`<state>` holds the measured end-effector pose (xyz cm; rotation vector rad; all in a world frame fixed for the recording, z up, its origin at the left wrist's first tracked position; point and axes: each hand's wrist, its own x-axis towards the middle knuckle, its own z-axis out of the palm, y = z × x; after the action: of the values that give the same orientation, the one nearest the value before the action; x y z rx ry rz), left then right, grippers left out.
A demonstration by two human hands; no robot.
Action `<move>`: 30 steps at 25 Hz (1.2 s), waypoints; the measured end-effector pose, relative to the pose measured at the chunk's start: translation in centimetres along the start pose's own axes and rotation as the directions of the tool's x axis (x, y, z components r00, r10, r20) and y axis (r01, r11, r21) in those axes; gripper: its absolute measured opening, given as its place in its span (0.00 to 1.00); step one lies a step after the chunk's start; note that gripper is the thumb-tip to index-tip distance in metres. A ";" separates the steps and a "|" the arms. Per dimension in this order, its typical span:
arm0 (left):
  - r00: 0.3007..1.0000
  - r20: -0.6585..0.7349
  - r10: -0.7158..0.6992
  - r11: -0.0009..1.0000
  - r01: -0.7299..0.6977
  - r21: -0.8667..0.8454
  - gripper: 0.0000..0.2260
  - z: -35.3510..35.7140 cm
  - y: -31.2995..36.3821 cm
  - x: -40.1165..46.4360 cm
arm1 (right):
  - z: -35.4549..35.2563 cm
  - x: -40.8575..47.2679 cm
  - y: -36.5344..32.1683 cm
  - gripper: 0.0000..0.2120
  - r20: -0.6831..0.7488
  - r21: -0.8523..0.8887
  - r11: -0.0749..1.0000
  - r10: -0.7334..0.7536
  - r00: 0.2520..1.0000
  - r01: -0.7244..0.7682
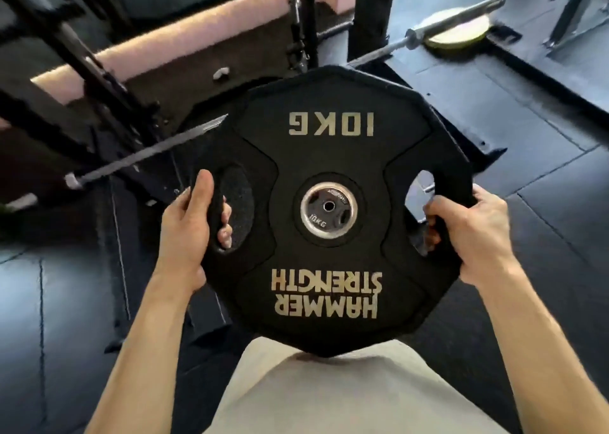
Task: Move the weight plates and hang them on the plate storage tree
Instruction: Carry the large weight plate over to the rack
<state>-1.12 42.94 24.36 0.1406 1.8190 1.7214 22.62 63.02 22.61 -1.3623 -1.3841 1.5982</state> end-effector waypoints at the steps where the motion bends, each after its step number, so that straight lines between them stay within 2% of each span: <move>1: 0.996 -0.088 0.010 0.999 -0.014 -0.039 0.20 -1.3 -0.8 -2.3 | 0.6 -0.2 -0.4 0.08 0.088 -0.019 1.000 -0.006 0.996 0.008; 4: 0.948 -0.318 0.016 0.985 -0.070 -0.157 0.21 -4.5 -2.4 -9.1 | 3.2 -1.2 -1.9 0.08 0.317 -0.097 0.993 -0.035 0.948 0.069; 5: 0.908 -0.418 0.017 0.979 -0.100 -0.177 0.21 -5.7 -2.9 -11.6 | 4.6 -2.0 -2.4 0.08 0.402 -0.111 0.989 -0.043 0.914 0.095; 7: 0.791 -0.612 0.021 0.969 -0.166 -0.182 0.21 -7.8 -3.3 -16.5 | 7.6 -4.2 -3.2 0.09 0.559 -0.123 0.982 -0.048 0.828 0.140; 9: 0.663 -0.748 0.028 0.960 -0.227 -0.166 0.21 -10.0 -3.9 -21.4 | 10.5 -7.3 -3.6 0.11 0.687 -0.124 0.974 -0.055 0.724 0.191; 13: 0.459 -0.888 -0.026 0.945 -0.278 -0.172 0.21 -14.7 -5.8 -30.1 | 15.7 -15.0 -3.4 0.07 0.874 -0.106 0.973 -0.008 0.486 0.206; 16: 0.313 -0.948 -0.057 0.941 -0.302 -0.156 0.21 -19.2 -7.8 -36.5 | 19.4 -22.8 -2.0 0.07 0.945 -0.099 0.962 0.011 0.327 0.253; 18: 0.243 -0.968 -0.066 0.931 -0.333 -0.147 0.22 -23.0 -9.1 -40.6 | 21.7 -28.5 -0.5 0.09 0.970 -0.069 0.957 -0.001 0.242 0.281; 24: 0.151 -0.986 -0.063 0.906 -0.407 -0.120 0.21 -35.4 -10.5 -49.1 | 28.7 -43.3 2.9 0.10 0.990 -0.035 0.959 -0.005 0.142 0.280; 30: 0.171 -0.982 -0.077 0.881 -0.449 -0.147 0.21 -46.8 -9.9 -50.1 | 38.3 -51.4 4.5 0.13 0.995 -0.010 0.959 -0.019 0.098 0.282</move>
<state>18.90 -23.03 31.10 -1.3503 2.1635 2.6847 1.48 2.87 30.75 0.1547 -2.3745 2.3760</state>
